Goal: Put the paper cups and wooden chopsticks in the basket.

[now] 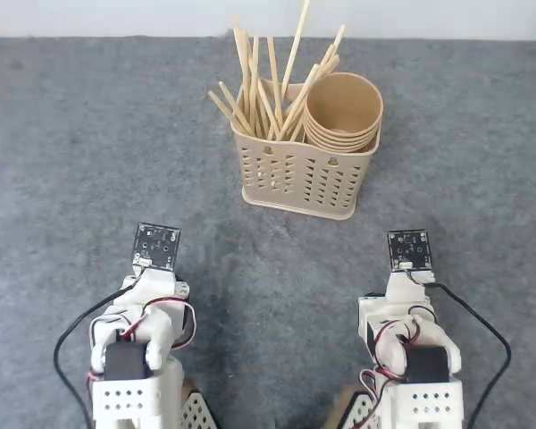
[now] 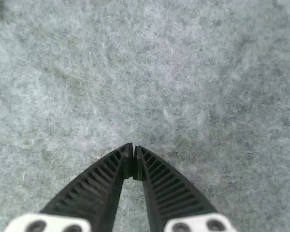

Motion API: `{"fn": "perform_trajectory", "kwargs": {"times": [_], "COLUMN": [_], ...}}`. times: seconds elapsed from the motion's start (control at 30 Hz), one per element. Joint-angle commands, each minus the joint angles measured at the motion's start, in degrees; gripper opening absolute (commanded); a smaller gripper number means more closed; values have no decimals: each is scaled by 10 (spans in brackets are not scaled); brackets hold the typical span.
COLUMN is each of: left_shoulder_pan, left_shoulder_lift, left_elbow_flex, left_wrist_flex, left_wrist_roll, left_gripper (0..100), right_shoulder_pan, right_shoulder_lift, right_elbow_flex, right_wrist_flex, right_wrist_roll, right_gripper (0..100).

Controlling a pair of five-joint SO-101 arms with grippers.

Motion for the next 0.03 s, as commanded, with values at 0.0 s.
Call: {"fn": "perform_trajectory", "kwargs": {"times": [0.0], "left_shoulder_pan": [3], "left_shoulder_lift": [-5], "left_elbow_flex": [-3], "left_wrist_flex": [2], "left_wrist_roll": [-2], "left_gripper": [12], "right_shoulder_pan": [7], "right_shoulder_lift": [-8], "right_elbow_flex": [11], "right_wrist_flex": [2], "right_wrist_roll": [5], "right_gripper": [9]}}
